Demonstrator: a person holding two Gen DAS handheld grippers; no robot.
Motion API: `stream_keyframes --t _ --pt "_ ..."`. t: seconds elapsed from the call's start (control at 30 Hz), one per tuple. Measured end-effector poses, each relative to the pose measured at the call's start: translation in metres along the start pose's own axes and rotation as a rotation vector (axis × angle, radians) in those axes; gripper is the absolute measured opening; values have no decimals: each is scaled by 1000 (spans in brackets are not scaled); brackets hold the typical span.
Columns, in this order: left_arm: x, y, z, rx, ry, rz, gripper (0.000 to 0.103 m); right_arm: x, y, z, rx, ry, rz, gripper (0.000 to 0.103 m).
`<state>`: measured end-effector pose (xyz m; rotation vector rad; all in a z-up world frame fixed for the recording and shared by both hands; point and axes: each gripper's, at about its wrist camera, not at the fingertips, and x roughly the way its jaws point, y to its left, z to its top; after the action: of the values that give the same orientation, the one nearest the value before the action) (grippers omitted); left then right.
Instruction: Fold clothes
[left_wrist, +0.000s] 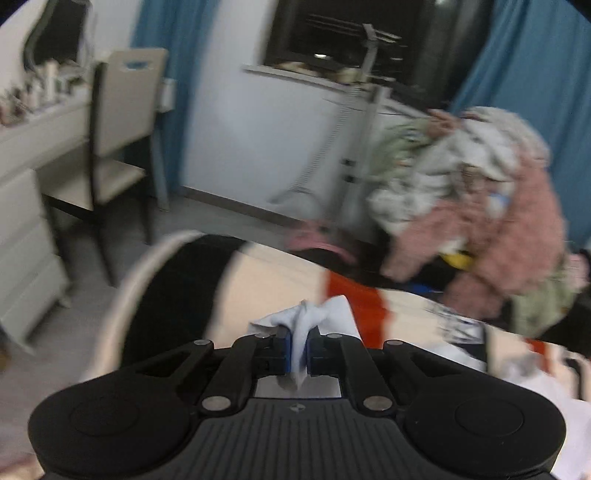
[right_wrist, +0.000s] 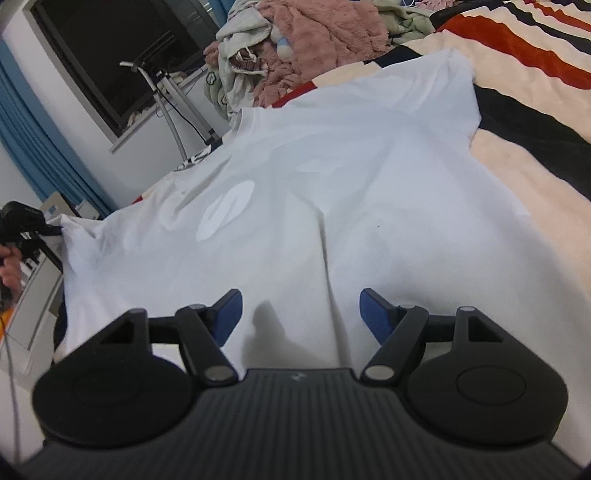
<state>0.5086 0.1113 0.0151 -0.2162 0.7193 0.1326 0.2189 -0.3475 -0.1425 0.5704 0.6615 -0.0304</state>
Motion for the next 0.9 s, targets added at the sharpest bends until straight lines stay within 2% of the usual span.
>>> stream_keyframes --t 0.07,0.1,0.2,0.27,0.33,0.43,0.53,0.6,0.63,0.67,0.73,0.77,0.8,0.9 --pt "9 9 1 16 14 47 11 1 2 -1 -14 -1 -5 73" --pt "10 15 -2 4 12 45 18 1 3 -1 -20 -3 -7 73" --pt "5 38 -23 -86 22 -36 41 0 2 -1 -19 -6 -7 73" --pt "-7 56 -44 -165 30 -93 52 -2 1 -1 -12 -7 -1 73" --pt "-24 71 -68 -254 30 -145 68 -4 0 -1 -3 -5 8 73" --pt "-45 84 -102 -359 59 -242 70 -8 -1 -1 7 -4 23 73" --pt "-51 81 -131 -430 196 -364 70 -11 -2 -1 18 -2 36 73" --pt "-46 74 -147 -464 269 -353 70 -12 -3 0 27 1 42 73" --pt "-42 73 -151 -488 280 -340 70 -12 -3 0 29 2 43 73" --pt "-39 73 -153 -519 272 -331 72 -12 -3 0 31 3 44 73" --pt "-32 76 -155 -593 249 -333 87 -13 -4 0 37 4 47 73" --pt "-30 77 -155 -639 222 -350 87 -14 -5 0 40 4 49 73" --pt "-29 78 -156 -669 192 -362 87 -14 -6 1 45 4 52 73" --pt "-33 75 -159 -717 118 -404 68 -14 -7 1 57 5 59 73"
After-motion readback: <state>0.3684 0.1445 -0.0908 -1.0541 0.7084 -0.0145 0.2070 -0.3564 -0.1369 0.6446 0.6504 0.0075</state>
